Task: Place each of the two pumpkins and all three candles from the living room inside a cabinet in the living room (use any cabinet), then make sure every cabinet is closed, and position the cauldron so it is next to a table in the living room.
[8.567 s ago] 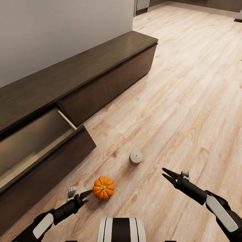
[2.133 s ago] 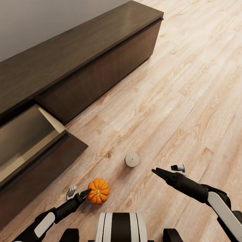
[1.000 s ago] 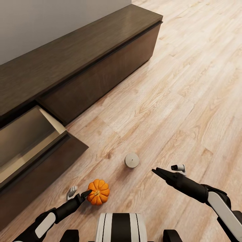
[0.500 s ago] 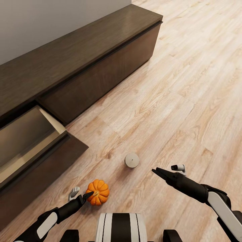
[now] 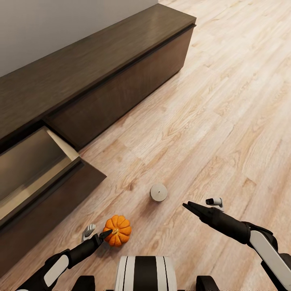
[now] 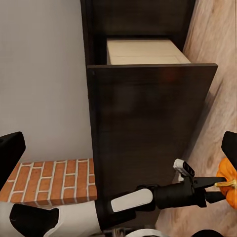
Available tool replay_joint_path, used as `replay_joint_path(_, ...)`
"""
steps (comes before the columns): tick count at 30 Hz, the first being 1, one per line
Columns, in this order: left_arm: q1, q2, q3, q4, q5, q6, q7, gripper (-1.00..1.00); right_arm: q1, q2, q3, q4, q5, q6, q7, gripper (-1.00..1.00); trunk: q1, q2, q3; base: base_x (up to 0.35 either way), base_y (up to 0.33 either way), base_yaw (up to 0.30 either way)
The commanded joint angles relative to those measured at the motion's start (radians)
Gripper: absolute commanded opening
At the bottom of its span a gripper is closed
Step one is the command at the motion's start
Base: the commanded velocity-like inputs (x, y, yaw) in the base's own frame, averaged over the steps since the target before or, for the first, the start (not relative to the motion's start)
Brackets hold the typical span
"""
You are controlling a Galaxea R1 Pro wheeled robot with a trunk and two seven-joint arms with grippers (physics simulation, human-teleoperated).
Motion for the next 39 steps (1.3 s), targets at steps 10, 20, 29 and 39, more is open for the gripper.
replay_joint_path(10, 0.0, 0.0, -0.008, 0.003, -0.007, -0.001, 0.003, 1.0, 0.0, -0.001, 0.001, 0.001, -0.007, 0.006, -0.001, 1.0, 0.001, -0.001, -0.008, 0.0, 0.0, 0.0)
replay_joint_path(20, 0.0, -0.007, -0.012, 0.002, -0.008, -0.001, 0.002, 1.0, 0.0, -0.001, 0.001, 0.005, -0.007, 0.006, -0.001, 1.0, 0.001, -0.001, -0.008, 0.0, 0.0, 0.0)
replay_joint_path(29, 0.0, -0.014, -0.019, -0.021, -0.044, -0.001, 0.001, 1.0, 0.0, -0.001, 0.001, 0.005, -0.007, 0.004, -0.001, 1.0, 0.001, -0.001, -0.008, 0.0, 0.0, 0.0)
replay_joint_path(39, 0.0, -0.014, -0.019, -0.026, -0.053, -0.001, 0.001, -1.0, 0.0, 0.0, 0.001, 0.006, -0.007, 0.004, -0.001, 1.0, 0.001, -0.001, -0.008, 0.0, 0.0, 0.0)
